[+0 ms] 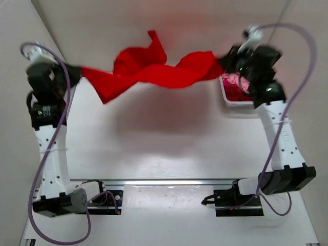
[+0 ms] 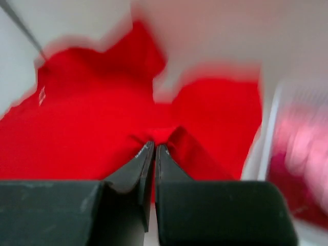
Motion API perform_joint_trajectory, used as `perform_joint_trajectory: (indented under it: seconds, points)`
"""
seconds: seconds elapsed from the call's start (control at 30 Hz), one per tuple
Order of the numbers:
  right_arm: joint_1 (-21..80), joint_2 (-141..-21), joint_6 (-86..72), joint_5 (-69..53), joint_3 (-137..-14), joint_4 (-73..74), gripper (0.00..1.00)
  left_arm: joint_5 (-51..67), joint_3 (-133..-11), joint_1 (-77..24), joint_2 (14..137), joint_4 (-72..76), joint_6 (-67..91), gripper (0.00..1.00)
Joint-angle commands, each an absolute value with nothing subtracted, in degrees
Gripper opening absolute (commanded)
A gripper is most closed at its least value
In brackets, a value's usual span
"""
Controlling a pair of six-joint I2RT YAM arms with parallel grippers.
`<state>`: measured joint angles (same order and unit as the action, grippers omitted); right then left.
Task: Fold and stack the t-shirts
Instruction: Flatten out the crumpled T-shirt at the center of the board, then fold the flattened T-shirt at the center of the board.
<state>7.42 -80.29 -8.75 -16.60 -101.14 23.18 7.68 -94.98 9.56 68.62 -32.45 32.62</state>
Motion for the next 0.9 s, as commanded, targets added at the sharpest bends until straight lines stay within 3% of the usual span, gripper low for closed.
perform_joint_trajectory:
  seconds: [0.0,0.17,0.37,0.53,0.73,0.87]
  points:
    - [4.9,-75.3,-9.1,-18.4,-77.9,20.7,0.0,2.9,-76.4,9.6,59.5,-30.8,28.0,0.0]
    - [4.8,-61.4,-9.1,-15.7,-54.7,22.9,0.0,1.0,-54.1,6.1,43.2,-31.7,26.9,0.0]
    - [2.0,-53.7,-9.1,-15.5,-47.7,33.6,0.0,0.6,-35.7,-1.2,28.4,-40.1,29.0,0.0]
    - [0.1,-47.1,-11.2,-17.8,-40.7,39.8,0.0,-6.8,-40.3,-11.3,26.6,-48.4,32.9,0.0]
    - [5.8,-42.3,-15.2,-13.8,-43.3,44.8,0.0,1.9,-40.1,-4.3,24.3,-52.6,28.3,0.0]
    - [7.9,-41.4,-17.8,-17.0,-42.3,47.0,0.0,-3.2,-41.0,-8.5,22.9,-55.7,29.1,0.0]
